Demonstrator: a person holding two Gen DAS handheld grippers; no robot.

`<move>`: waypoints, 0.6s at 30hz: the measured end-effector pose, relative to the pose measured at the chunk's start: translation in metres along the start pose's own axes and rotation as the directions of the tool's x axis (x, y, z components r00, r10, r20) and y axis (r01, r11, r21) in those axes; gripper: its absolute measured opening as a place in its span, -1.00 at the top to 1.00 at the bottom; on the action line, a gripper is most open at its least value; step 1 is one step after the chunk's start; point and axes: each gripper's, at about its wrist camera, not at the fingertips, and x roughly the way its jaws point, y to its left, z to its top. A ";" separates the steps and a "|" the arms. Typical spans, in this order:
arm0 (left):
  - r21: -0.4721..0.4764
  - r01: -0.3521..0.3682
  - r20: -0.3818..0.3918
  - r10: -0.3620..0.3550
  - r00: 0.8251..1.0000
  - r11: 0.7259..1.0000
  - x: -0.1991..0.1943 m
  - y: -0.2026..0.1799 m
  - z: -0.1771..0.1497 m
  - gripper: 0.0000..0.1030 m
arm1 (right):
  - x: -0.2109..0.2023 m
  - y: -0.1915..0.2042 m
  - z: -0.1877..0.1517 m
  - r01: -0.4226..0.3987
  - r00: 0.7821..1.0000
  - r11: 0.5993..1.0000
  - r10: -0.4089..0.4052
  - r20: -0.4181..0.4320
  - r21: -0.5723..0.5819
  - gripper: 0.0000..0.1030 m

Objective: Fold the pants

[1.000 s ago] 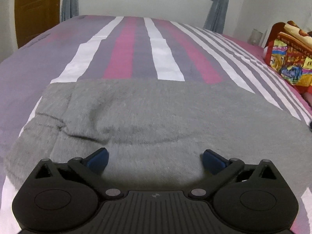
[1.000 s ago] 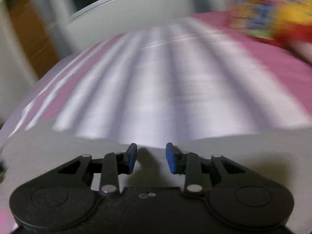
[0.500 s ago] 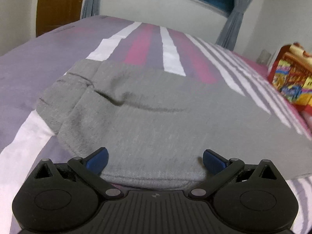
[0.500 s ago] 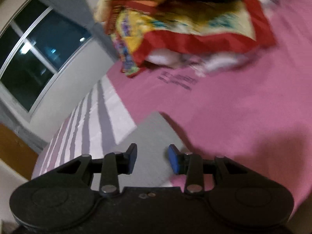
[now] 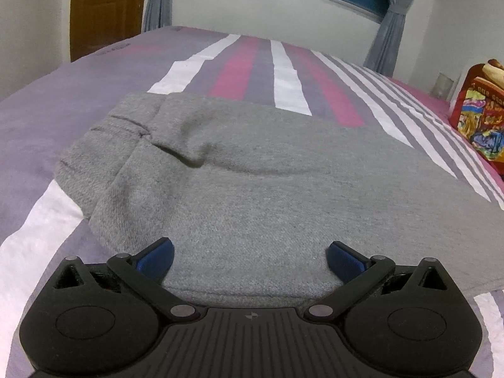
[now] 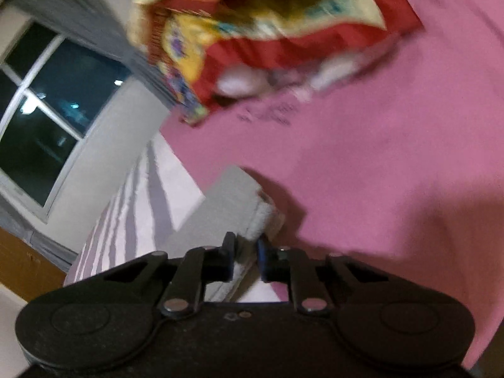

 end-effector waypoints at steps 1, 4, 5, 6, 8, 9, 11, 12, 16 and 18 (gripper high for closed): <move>0.000 -0.001 0.003 0.001 1.000 1.000 0.001 0.000 0.000 -1.00 | 0.004 0.004 0.001 0.034 0.999 0.999 -0.034 -0.019 -0.034 0.73; 0.002 -0.008 0.005 0.008 1.000 1.000 0.001 -0.001 -0.002 -1.00 | 0.006 0.010 0.004 0.046 0.999 0.996 -0.047 -0.020 -0.076 0.75; 0.002 -0.008 0.004 0.008 1.000 1.000 0.000 -0.001 -0.002 -1.00 | 0.002 0.016 0.005 0.041 0.999 0.993 -0.042 -0.007 -0.107 0.75; 0.002 -0.007 0.004 0.007 1.000 1.000 0.000 -0.001 -0.002 -0.99 | -0.002 0.023 0.007 0.040 0.999 0.989 -0.039 0.007 -0.142 0.75; 0.003 -0.005 0.006 0.005 1.000 1.000 0.000 -0.001 -0.002 -1.00 | -0.005 0.034 0.011 0.050 0.999 0.980 -0.047 0.020 -0.194 0.78; 0.003 -0.004 0.008 0.004 1.000 1.000 0.000 -0.001 -0.003 -1.00 | -0.004 0.038 0.013 0.068 0.998 0.974 -0.065 0.018 -0.218 0.78; 0.001 -0.006 0.013 0.006 1.000 1.000 0.000 -0.001 -0.004 -1.00 | 0.006 0.041 0.018 0.097 0.994 0.965 -0.108 -0.030 -0.244 0.66; 0.000 -0.008 0.016 0.008 1.000 1.000 0.000 -0.001 -0.004 -1.00 | 0.013 0.041 0.018 0.132 0.985 0.958 -0.156 -0.075 -0.253 0.67; -0.002 -0.004 0.021 0.004 1.000 1.000 0.000 0.000 -0.005 -1.00 | 0.013 0.031 0.015 0.082 0.992 0.974 -0.100 -0.074 -0.212 0.82; -0.001 -0.002 0.020 0.002 1.000 1.000 -0.001 0.000 -0.006 -1.00 | -0.001 0.031 0.021 -0.012 1.000 0.986 0.010 -0.015 -0.166 0.83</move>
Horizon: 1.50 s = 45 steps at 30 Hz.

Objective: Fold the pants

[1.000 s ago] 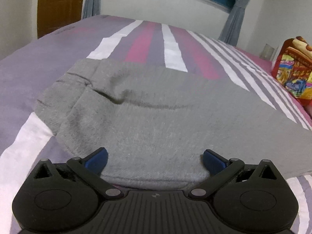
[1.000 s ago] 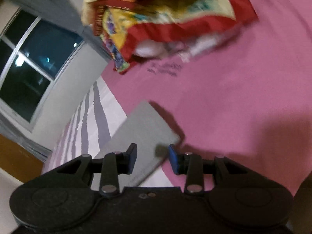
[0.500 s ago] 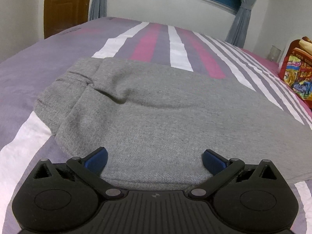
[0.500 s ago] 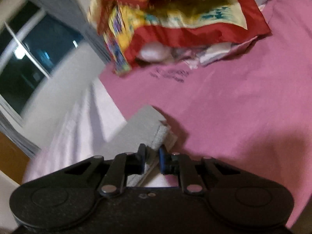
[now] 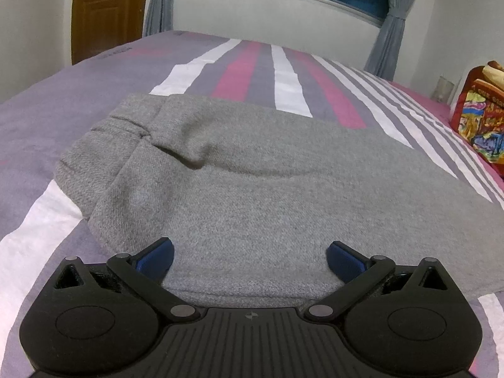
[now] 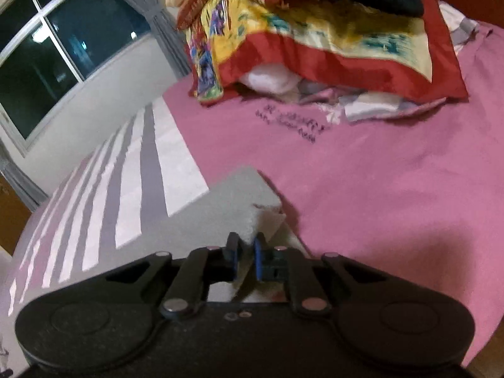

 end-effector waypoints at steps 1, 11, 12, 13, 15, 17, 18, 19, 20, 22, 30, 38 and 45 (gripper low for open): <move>0.002 0.001 0.000 -0.001 1.000 1.000 0.000 0.000 0.000 -1.00 | -0.009 -0.001 0.004 -0.063 0.997 0.997 0.061 0.055 0.036 0.83; 0.003 0.002 0.011 -0.002 1.000 1.000 -0.001 0.000 -0.002 -1.00 | 0.016 -0.064 -0.030 -0.019 0.998 0.954 0.035 -0.047 0.301 0.75; 0.003 0.002 0.010 -0.002 1.000 1.000 -0.001 0.000 -0.002 -1.00 | 0.013 -0.062 -0.029 -0.020 0.999 0.954 0.033 -0.039 0.298 0.68; 0.004 0.003 0.010 -0.003 1.000 1.000 -0.001 0.000 -0.002 -1.00 | 0.008 -0.058 -0.028 -0.015 0.999 0.959 0.023 -0.026 0.285 0.53; 0.004 0.003 0.011 -0.003 1.000 1.000 -0.002 0.000 -0.002 -1.00 | -0.003 -0.058 -0.028 -0.033 0.999 0.954 0.036 -0.003 0.297 0.23; 0.004 0.002 0.016 -0.002 1.000 1.000 -0.002 0.000 -0.002 -1.00 | -0.010 -0.064 -0.033 -0.057 0.998 0.936 0.056 0.014 0.347 0.13; 0.004 0.001 0.018 -0.001 1.000 1.000 -0.002 0.000 -0.003 -1.00 | -0.003 -0.066 -0.035 -0.050 0.998 0.928 0.058 -0.012 0.369 0.13; 0.004 -0.001 0.019 0.001 1.000 1.000 -0.002 -0.001 -0.003 -1.00 | 0.009 -0.070 -0.034 -0.040 0.998 0.920 0.057 -0.034 0.390 0.17; 0.004 -0.002 0.018 0.002 1.000 1.000 -0.002 -0.001 -0.003 -1.00 | 0.014 -0.072 -0.036 -0.042 0.997 0.914 0.062 -0.038 0.404 0.18; 0.001 0.000 0.017 0.000 1.000 1.000 -0.006 -0.002 0.000 -1.00 | 0.022 -0.070 -0.037 -0.042 0.997 0.907 0.062 -0.035 0.420 0.20; -0.295 -0.026 0.191 0.086 0.978 0.955 -0.058 0.059 0.005 -0.99 | 0.023 -0.064 -0.033 -0.057 0.995 0.930 0.084 -0.059 0.364 0.18; -0.478 0.014 0.114 0.046 0.992 0.879 -0.029 0.098 0.028 -0.01 | 0.026 -0.056 -0.034 -0.036 0.996 0.941 0.060 -0.060 0.335 -0.01; -0.397 0.091 0.106 -0.053 0.993 0.913 -0.009 0.087 0.033 0.21 | 0.028 -0.054 -0.035 -0.031 0.997 0.945 0.053 -0.058 0.325 -0.04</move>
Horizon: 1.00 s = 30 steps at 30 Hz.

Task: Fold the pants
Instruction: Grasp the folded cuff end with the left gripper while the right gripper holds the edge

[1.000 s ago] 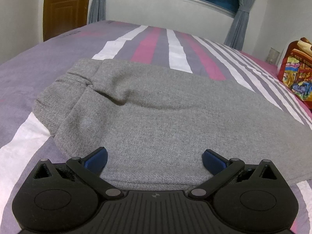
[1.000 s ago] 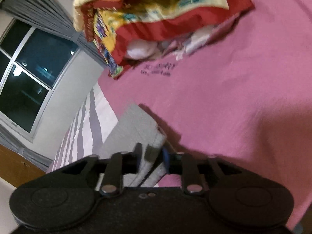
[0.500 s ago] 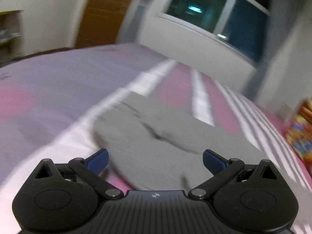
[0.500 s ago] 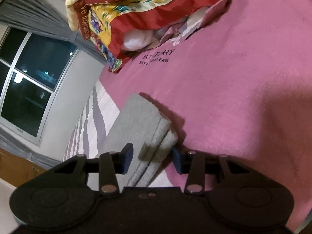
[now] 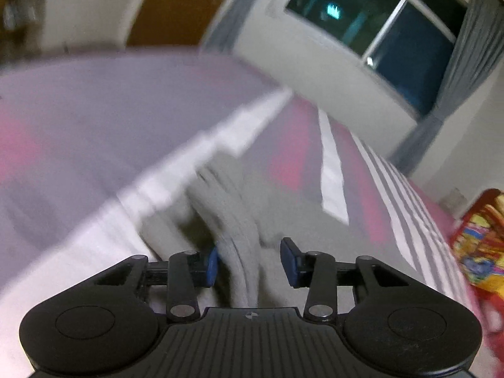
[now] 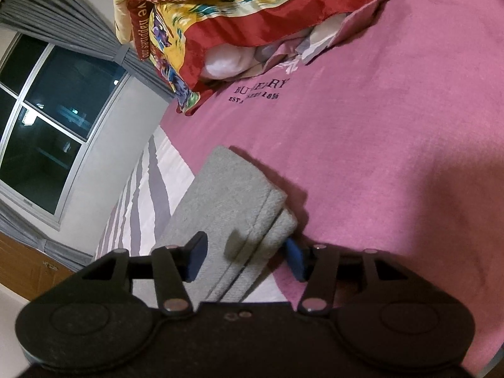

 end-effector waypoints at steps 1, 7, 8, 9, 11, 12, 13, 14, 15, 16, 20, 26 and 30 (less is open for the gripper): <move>-0.015 -0.005 -0.028 0.005 1.000 1.000 0.009 0.003 0.002 0.27 | 0.001 0.001 0.000 0.003 1.000 1.000 -0.003 0.000 -0.002 -0.05; 0.074 -0.051 0.044 0.048 0.998 0.996 0.016 -0.002 0.015 0.85 | -0.001 0.001 0.001 0.007 1.000 1.000 -0.007 -0.004 -0.007 -0.04; 0.086 -0.087 -0.012 0.088 0.996 0.993 0.027 0.004 0.013 0.82 | -0.001 0.000 0.001 0.006 1.000 1.000 -0.006 -0.003 -0.004 -0.04; 0.098 -0.091 -0.034 0.095 0.995 0.991 0.033 0.007 0.009 0.78 | 0.000 0.000 0.001 0.005 1.000 1.000 -0.005 -0.003 0.001 -0.05; 0.087 -0.077 -0.034 0.081 0.996 0.993 0.033 0.006 0.007 0.75 | 0.000 0.001 0.001 0.006 1.000 1.000 -0.006 -0.002 0.003 -0.07; 0.071 -0.071 -0.035 0.074 0.997 0.995 0.031 0.006 0.008 0.69 | 0.001 0.001 0.001 0.007 1.000 1.000 -0.007 -0.001 0.001 -0.07; 0.065 -0.066 -0.032 0.068 0.997 0.996 0.028 0.004 0.008 0.63 | 0.002 0.002 0.002 0.009 1.000 1.000 -0.009 -0.001 0.001 -0.08; 0.078 -0.063 -0.028 0.066 0.997 0.995 0.022 0.005 0.009 0.46 | 0.003 0.003 0.002 0.010 1.000 1.000 -0.010 -0.002 0.002 -0.07; 0.105 -0.070 -0.019 0.072 0.997 0.992 0.017 0.000 0.005 0.33 | 0.004 0.004 0.003 0.010 1.000 1.000 -0.010 -0.003 -0.001 -0.07; 0.137 -0.086 -0.013 0.089 0.996 0.987 0.016 -0.003 0.002 0.30 | 0.005 0.005 0.004 0.014 1.000 1.000 -0.014 -0.004 -0.007 0.04; 0.224 -0.152 -0.034 0.164 0.986 0.962 0.019 -0.017 -0.005 0.24 | 0.004 0.010 0.009 0.019 1.000 0.999 -0.019 -0.011 -0.033 0.72; 0.295 -0.211 -0.024 0.228 0.973 0.932 0.018 -0.024 -0.011 0.22 | 0.011 -0.009 0.003 0.029 0.999 1.000 -0.029 -0.016 -0.011 0.72; 0.217 -0.154 0.044 0.148 0.988 0.964 -0.003 -0.029 -0.009 -0.33 | 0.007 0.000 0.002 0.045 0.999 0.999 -0.045 -0.018 -0.031 0.69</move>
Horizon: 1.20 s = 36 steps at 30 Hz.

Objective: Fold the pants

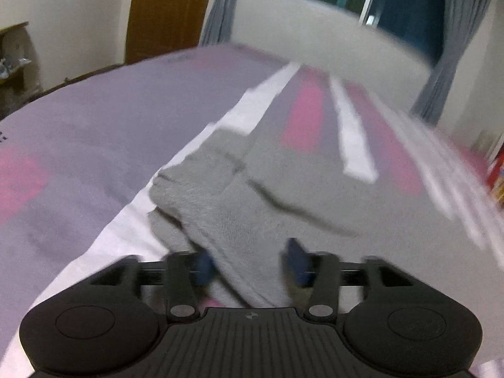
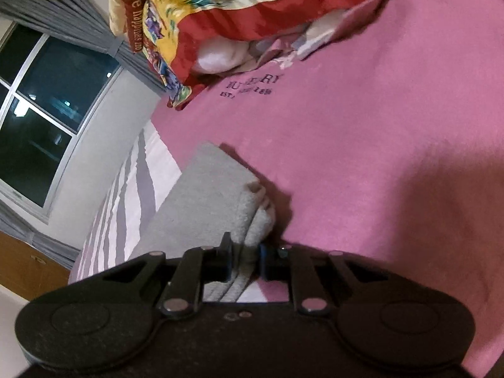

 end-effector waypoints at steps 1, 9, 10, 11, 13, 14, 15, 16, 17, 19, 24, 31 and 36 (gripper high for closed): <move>-0.013 0.023 0.029 -0.023 0.999 1.000 -0.005 0.001 -0.001 -0.45 | 0.000 -0.001 0.001 -0.002 1.000 1.000 0.002 -0.007 0.004 0.70; -0.161 0.069 0.092 -0.055 0.994 0.984 -0.022 0.030 -0.022 -0.59 | 0.002 -0.005 0.004 -0.031 0.999 0.999 0.032 -0.034 0.038 0.61; -0.179 0.070 0.098 -0.053 0.994 0.981 -0.024 0.034 -0.024 -0.59 | 0.002 -0.005 0.004 -0.034 0.999 0.998 0.036 -0.031 0.043 0.58; -0.169 0.046 0.081 -0.032 0.996 0.985 -0.019 0.036 -0.026 -0.59 | 0.002 -0.006 0.003 -0.040 0.999 0.998 0.041 -0.027 0.051 0.57; -0.102 -0.057 0.009 0.059 0.998 0.993 -0.005 0.034 -0.026 -0.59 | 0.003 -0.008 0.003 -0.044 0.999 0.997 0.045 -0.019 0.069 0.56; -0.082 -0.068 -0.021 0.067 0.998 0.994 0.002 0.033 -0.027 -0.59 | 0.004 -0.008 0.003 -0.045 0.999 0.996 0.046 -0.014 0.078 0.54; -0.062 -0.078 -0.077 0.073 0.994 0.995 0.014 0.033 -0.027 -0.66 | 0.004 -0.008 0.003 -0.046 0.999 0.995 0.047 -0.010 0.086 0.52; -0.035 -0.081 -0.116 0.077 0.990 0.996 0.023 0.031 -0.027 -0.74 | 0.005 -0.007 0.003 -0.047 0.999 0.995 0.048 -0.008 0.086 0.46; -0.012 -0.077 -0.125 0.075 0.989 0.997 0.028 0.030 -0.026 -0.81 | 0.006 -0.005 0.004 -0.042 0.999 0.996 0.043 -0.006 0.081 0.42; -0.009 -0.074 -0.141 0.073 0.987 0.997 0.033 0.029 -0.022 -0.85 | 0.009 0.001 0.006 -0.014 1.000 0.998 0.015 -0.008 0.067 0.39; -0.064 -0.047 -0.106 0.040 0.994 0.997 0.018 0.035 -0.018 -0.85 | 0.014 0.025 0.014 0.071 0.997 0.996 -0.070 -0.009 0.046 0.67; -0.136 0.010 -0.030 -0.014 0.999 0.991 -0.036 0.078 -0.037 -0.85 | 0.021 0.164 -0.007 0.024 0.999 0.949 -0.016 0.029 -0.315 0.67; -0.167 0.028 -0.013 -0.031 0.999 0.986 -0.065 0.114 -0.053 -0.85 | 0.055 0.270 -0.071 -0.121 0.992 0.861 0.092 -0.082 -0.494 0.67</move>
